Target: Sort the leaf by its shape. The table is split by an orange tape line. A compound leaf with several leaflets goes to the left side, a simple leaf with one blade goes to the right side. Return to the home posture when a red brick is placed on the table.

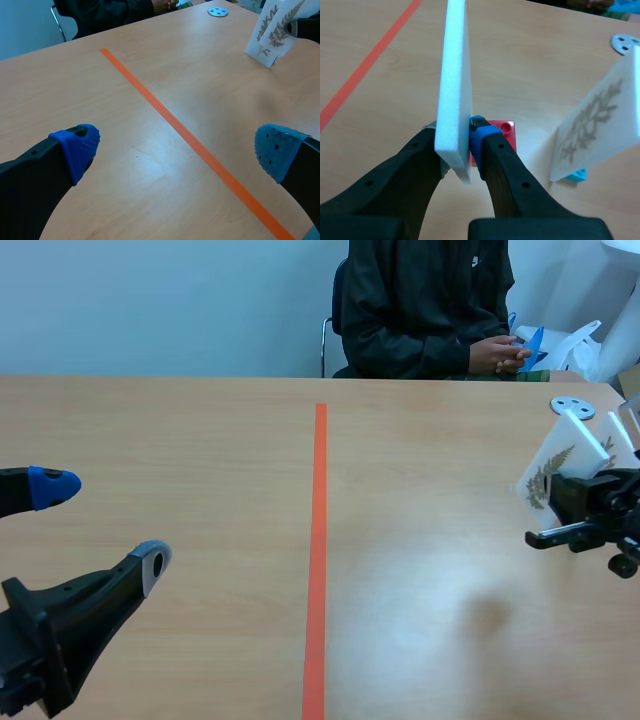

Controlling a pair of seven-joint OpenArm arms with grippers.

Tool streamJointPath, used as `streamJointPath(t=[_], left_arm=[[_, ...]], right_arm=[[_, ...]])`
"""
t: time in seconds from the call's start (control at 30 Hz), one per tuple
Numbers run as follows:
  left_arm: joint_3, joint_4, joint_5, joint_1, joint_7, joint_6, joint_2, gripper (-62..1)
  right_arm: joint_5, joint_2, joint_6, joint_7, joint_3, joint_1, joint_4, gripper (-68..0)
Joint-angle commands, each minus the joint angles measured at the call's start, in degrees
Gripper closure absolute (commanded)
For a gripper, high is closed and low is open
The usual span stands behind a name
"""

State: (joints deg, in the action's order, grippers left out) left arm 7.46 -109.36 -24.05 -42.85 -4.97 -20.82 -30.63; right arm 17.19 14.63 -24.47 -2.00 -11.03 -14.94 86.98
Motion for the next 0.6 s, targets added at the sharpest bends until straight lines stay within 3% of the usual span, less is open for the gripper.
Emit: streamJointPath(t=[0.0,0.33,0.57], left_arm=[[-0.4,-0.9,-0.3,0.2,-1.0,0.1,0.1,-62.3],[-0.4,-0.9,-0.3,0.2,-1.0,0.1,0.1,-62.3],[-0.4,-0.9,-0.3,0.2,-1.0,0.1,0.1,-62.3]], right_arm=[[0.4,0.5,0.8,1.2,-0.1,1.4,-2.1,-1.5],[0.4,0.5,1.0,4.7,-0.6,7.5,-16.5,-1.5],[-0.5,0.4,3.9,6.4,-0.6,10.4,-22.6,-1.5]])
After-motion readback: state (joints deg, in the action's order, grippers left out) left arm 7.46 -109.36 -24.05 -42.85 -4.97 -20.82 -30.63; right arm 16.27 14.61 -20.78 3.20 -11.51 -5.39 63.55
